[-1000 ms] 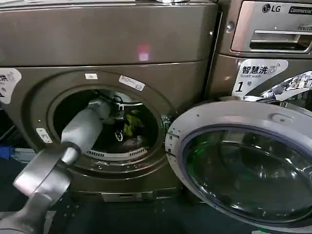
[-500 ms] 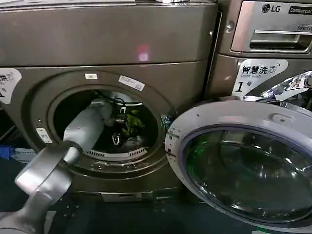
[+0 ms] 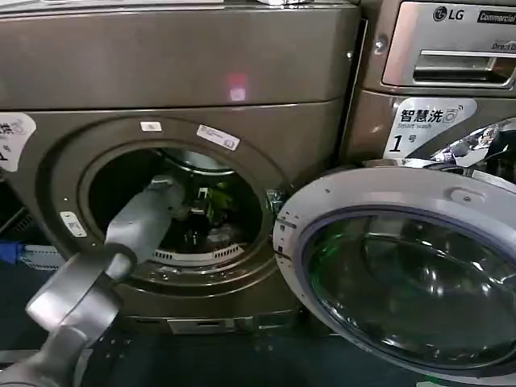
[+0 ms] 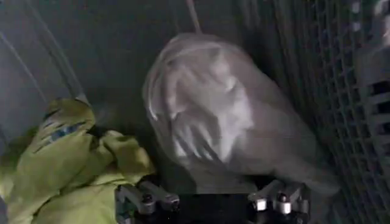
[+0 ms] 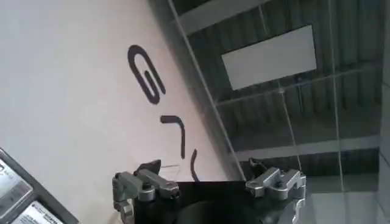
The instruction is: Grasp the clothes from the dryer.
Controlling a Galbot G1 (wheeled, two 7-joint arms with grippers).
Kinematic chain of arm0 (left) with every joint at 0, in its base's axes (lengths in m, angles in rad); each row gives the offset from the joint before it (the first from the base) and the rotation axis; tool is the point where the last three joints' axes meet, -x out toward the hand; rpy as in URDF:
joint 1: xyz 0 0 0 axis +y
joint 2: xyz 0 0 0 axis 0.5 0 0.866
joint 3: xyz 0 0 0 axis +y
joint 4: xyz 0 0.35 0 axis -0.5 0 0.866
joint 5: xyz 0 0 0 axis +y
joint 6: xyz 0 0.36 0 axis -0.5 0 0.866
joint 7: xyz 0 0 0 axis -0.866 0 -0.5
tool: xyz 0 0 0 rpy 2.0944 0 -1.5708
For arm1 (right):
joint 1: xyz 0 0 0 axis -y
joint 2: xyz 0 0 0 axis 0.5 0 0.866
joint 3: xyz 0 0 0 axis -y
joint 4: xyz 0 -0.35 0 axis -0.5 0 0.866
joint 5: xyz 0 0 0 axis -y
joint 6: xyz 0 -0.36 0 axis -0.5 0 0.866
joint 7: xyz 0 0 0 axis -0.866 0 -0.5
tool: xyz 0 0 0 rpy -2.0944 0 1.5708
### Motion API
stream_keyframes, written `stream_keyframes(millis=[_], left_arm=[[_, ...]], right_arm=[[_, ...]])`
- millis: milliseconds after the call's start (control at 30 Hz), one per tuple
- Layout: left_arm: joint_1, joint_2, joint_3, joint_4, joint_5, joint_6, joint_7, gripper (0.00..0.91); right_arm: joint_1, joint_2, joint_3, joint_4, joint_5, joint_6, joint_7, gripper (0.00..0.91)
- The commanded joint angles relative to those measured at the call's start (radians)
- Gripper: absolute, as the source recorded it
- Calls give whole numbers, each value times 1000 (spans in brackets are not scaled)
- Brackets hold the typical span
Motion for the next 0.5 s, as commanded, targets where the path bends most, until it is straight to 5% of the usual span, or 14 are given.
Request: stream_keyframes(millis=[33, 67, 100, 133, 200, 500], left_arm=[[27, 2, -18, 0, -13, 6, -8, 557], [28, 2, -18, 0, -16, 6, -10, 432], [29, 3, -19, 0, -24, 5, -12, 193], [30, 4, -20, -1, -28, 5, -13, 193], [34, 4, -28, -2, -34, 2, -15, 23], [54, 5, -63, -5, -46, -25, -30, 0]], right_arm=[[0, 3, -3, 2, -1, 3, -2, 907], [0, 3, -4, 2, -1, 3, -1, 907], [0, 3, -4, 2, -1, 4, -2, 907], [0, 3, -3, 1, -1, 5, -2, 907], [-1, 3, -3, 1, -1, 7, -3, 907], [-2, 7, -15, 8, -1, 11, -4, 907]])
